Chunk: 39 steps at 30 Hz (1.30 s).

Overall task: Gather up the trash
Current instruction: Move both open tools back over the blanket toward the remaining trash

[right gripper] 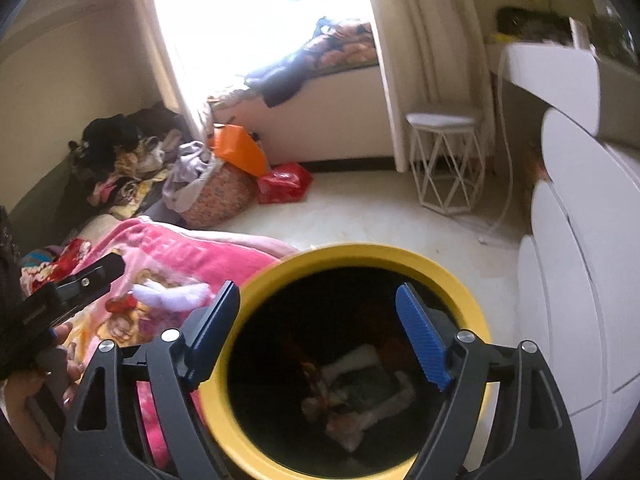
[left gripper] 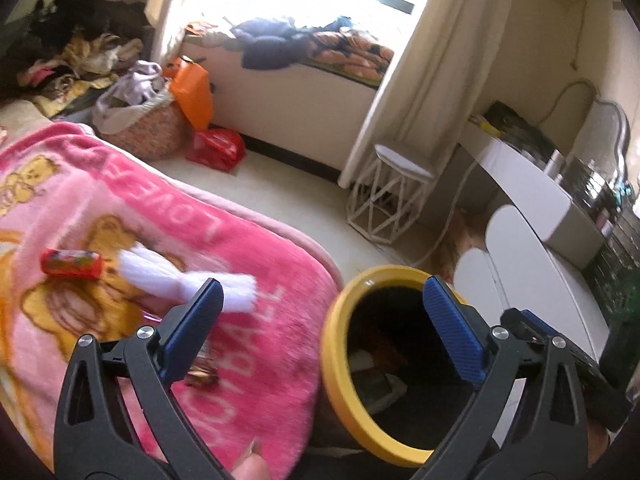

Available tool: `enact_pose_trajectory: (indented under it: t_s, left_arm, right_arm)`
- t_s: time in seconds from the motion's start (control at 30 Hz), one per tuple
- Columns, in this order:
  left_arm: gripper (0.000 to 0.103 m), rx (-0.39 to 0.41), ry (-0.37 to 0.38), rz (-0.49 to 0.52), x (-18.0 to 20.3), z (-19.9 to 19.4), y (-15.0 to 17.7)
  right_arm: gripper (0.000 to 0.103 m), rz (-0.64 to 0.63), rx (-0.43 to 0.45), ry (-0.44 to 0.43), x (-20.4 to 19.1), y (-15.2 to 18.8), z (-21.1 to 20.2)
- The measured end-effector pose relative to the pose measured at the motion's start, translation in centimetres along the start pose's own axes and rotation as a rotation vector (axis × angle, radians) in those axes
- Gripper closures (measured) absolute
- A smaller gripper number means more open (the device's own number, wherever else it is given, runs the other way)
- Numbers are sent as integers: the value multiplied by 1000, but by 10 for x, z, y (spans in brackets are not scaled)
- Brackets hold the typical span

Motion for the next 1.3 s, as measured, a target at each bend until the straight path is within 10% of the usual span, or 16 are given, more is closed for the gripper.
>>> enact_pose_trajectory:
  t_s: [1.3]
  left_arm:
    - [11,86,-326,-252,-187,-78,0]
  right_arm:
    - [20,-332,-114,-219,-198,43,52]
Point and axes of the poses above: each gripper's, at about its wrist camera, not at the fingertips, and z roughly the way its jaws point, x to its right, y to its underside, the point moved 9 cm from there along z, roughly the way its jaws point, and after that the axes turned 11 degrees about y, right-handed, at the moved point
